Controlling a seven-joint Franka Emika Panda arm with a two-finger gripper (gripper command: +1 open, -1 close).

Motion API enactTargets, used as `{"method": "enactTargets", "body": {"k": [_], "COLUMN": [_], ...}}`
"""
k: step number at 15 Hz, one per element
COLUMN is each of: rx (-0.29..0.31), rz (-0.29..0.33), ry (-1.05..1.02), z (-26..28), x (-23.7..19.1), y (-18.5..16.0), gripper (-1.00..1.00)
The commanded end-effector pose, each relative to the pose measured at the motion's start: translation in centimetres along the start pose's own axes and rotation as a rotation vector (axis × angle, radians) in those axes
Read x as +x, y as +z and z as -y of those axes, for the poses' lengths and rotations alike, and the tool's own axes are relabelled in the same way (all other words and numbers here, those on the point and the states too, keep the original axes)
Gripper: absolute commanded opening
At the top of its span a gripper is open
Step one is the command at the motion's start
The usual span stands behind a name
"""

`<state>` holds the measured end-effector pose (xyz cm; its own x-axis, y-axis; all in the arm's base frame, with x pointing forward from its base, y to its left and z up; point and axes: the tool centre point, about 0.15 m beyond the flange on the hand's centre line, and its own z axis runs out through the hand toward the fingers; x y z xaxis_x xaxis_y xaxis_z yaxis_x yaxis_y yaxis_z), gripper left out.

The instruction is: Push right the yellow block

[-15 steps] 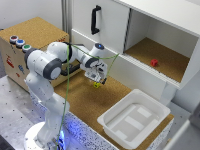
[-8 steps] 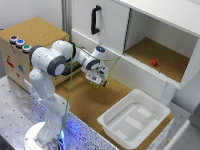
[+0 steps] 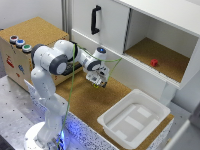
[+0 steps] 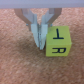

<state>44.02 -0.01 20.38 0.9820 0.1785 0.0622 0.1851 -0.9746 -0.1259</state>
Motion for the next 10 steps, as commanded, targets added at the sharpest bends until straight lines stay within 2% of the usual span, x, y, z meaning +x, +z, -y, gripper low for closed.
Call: {"method": "enactTargets", "body": {"k": [1,10], "rx": [0.030,-0.032], "rz": [0.030,0.051], "ry": [0.019,0.049], "z": [-3.8,-8.4], "x": [1.5,1.5], "y": [-1.1,-0.9], "gripper": [-1.00,-1.00]}}
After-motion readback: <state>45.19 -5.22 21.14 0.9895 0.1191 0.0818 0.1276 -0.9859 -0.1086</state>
